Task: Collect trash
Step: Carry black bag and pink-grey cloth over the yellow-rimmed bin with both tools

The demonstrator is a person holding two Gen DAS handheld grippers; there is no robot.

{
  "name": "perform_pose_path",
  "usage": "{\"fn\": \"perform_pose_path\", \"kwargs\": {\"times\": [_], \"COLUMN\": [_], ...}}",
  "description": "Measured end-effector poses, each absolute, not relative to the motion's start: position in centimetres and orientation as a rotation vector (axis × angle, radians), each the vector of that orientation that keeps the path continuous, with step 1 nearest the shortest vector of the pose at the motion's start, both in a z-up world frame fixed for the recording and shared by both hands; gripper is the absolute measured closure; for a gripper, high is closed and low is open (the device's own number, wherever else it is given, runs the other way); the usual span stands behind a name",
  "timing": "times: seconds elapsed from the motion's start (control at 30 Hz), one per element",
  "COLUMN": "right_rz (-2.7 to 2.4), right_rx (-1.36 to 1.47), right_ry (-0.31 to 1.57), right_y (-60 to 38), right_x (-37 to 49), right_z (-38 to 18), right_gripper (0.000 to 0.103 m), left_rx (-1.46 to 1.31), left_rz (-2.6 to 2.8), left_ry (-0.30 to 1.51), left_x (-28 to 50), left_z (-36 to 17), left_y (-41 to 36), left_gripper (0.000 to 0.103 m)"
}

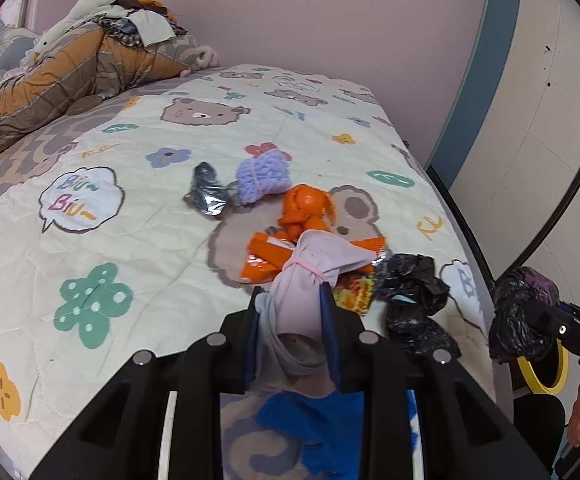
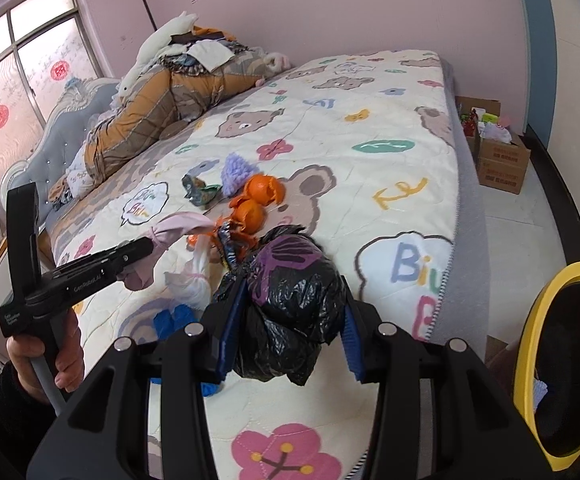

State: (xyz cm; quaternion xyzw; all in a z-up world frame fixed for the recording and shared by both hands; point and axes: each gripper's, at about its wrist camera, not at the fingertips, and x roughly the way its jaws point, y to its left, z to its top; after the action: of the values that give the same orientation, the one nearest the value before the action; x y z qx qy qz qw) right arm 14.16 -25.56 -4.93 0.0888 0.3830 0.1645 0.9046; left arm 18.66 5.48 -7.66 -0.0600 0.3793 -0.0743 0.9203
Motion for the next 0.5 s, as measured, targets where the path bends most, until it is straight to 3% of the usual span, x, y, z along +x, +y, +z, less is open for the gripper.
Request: {"fn": "perform_pose_path", "kwargs": {"times": [0.5], "right_rz": [0.218], "right_rx": [0.241], "right_ry": [0.771], "right_y": [-32.7], "right_x": [15.4], "right_z": [-4.4], "right_gripper": [0.062], "left_rx": [-0.061], "left_rz": [-0.248], "left_ry": [0.801], "left_x": [20.1], "left_z": [-6.4], "left_y": [-3.6], "left_gripper": [0.077]}}
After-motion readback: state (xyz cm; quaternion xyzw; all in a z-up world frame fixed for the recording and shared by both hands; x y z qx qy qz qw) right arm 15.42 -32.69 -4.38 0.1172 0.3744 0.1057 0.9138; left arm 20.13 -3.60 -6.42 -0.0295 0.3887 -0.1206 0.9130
